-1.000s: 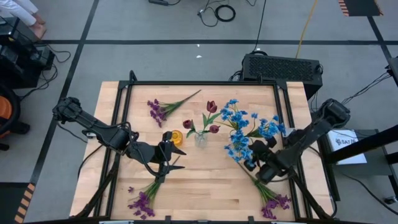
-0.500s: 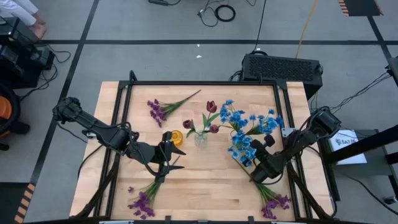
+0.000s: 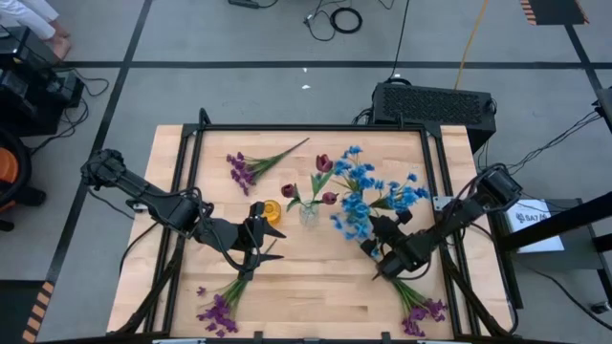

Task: Sort flowers into vase by color
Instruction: Adjust the green vase

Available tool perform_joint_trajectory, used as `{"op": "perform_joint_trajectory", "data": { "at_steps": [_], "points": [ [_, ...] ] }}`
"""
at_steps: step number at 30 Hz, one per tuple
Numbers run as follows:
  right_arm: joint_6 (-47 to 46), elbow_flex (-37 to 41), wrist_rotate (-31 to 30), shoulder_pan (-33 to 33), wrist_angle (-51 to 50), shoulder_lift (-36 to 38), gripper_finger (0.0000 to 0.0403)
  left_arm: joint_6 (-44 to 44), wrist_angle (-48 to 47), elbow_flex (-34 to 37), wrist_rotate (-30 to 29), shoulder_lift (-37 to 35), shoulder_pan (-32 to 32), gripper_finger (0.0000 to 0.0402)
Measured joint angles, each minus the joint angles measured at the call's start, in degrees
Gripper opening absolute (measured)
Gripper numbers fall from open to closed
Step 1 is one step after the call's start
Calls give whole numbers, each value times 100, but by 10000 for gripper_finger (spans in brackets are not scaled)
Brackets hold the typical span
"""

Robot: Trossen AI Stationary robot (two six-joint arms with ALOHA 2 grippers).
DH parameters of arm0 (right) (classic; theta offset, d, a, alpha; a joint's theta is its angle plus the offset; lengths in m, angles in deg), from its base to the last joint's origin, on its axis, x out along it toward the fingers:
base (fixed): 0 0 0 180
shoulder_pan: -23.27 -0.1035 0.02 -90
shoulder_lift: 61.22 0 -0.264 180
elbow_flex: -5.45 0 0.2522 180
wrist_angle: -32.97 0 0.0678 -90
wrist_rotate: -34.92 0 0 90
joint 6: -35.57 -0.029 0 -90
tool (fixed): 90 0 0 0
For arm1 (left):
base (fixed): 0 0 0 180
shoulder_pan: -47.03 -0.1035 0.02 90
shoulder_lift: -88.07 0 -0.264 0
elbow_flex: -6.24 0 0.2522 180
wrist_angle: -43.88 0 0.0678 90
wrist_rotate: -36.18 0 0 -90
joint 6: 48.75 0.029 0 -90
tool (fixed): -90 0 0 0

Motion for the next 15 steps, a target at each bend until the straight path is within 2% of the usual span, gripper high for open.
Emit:
{"op": "perform_joint_trajectory", "data": {
  "at_steps": [11, 15],
  "points": [
    [1002, -2, 13, 214, 812, 0, 0, -1, -59, 0, 0, 0, 0, 238],
    [1041, -2, 567, 213, 475, 58, 0, -9, -116, 0, 0, -1, 9, 238]
  ]
}}
